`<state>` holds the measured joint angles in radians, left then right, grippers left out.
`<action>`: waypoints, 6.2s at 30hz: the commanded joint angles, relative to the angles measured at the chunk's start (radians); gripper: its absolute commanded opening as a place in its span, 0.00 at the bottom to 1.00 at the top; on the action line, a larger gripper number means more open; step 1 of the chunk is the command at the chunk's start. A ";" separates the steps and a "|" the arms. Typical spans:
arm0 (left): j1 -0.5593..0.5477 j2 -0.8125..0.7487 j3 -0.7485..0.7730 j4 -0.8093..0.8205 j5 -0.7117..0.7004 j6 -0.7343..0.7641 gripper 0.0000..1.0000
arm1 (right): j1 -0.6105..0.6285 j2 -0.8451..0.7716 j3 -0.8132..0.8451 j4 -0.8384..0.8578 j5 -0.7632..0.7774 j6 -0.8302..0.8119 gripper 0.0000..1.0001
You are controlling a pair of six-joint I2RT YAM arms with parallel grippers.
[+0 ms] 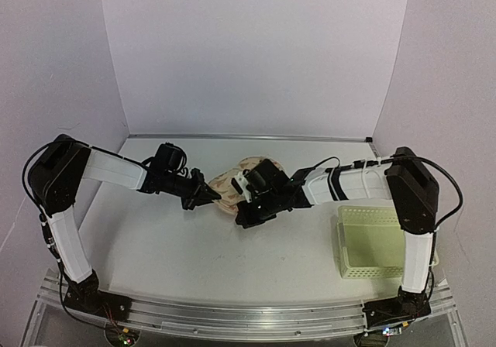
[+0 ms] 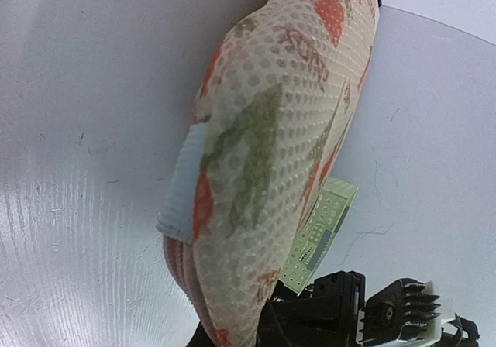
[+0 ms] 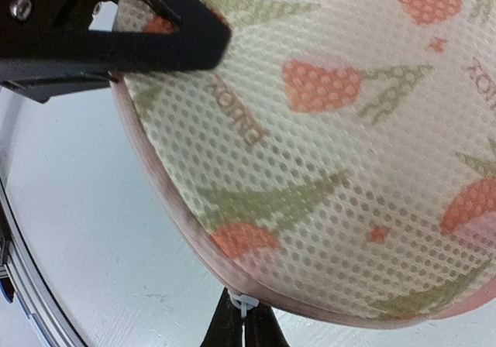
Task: Unzip the laundry bag and remove the bra
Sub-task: Unzip the zipper of the laundry bag, then adjust the laundry bag at the center of the board, then hold the laundry bag at the center of the board, then unzip the zipper of the laundry bag, then adjust the laundry bag at the center of the board.
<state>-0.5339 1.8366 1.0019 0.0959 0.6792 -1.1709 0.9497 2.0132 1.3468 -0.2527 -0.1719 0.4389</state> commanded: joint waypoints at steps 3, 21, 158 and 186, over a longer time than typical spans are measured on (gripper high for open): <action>0.021 -0.037 0.077 -0.009 0.008 0.090 0.00 | -0.014 -0.130 -0.112 -0.017 0.048 -0.059 0.00; 0.088 -0.031 0.099 -0.172 0.076 0.280 0.00 | -0.253 -0.220 -0.287 -0.088 -0.079 -0.134 0.00; 0.108 -0.112 0.019 -0.121 -0.064 0.151 0.00 | -0.134 -0.160 -0.143 -0.021 0.024 0.111 0.00; 0.191 -0.050 0.244 -0.354 -0.037 0.399 0.00 | -0.147 -0.329 -0.405 -0.005 -0.047 -0.012 0.00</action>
<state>-0.3664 1.7523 1.1374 -0.2829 0.6533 -0.8192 0.7662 1.7447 0.9665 -0.2371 -0.2108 0.4595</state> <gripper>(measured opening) 0.035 0.025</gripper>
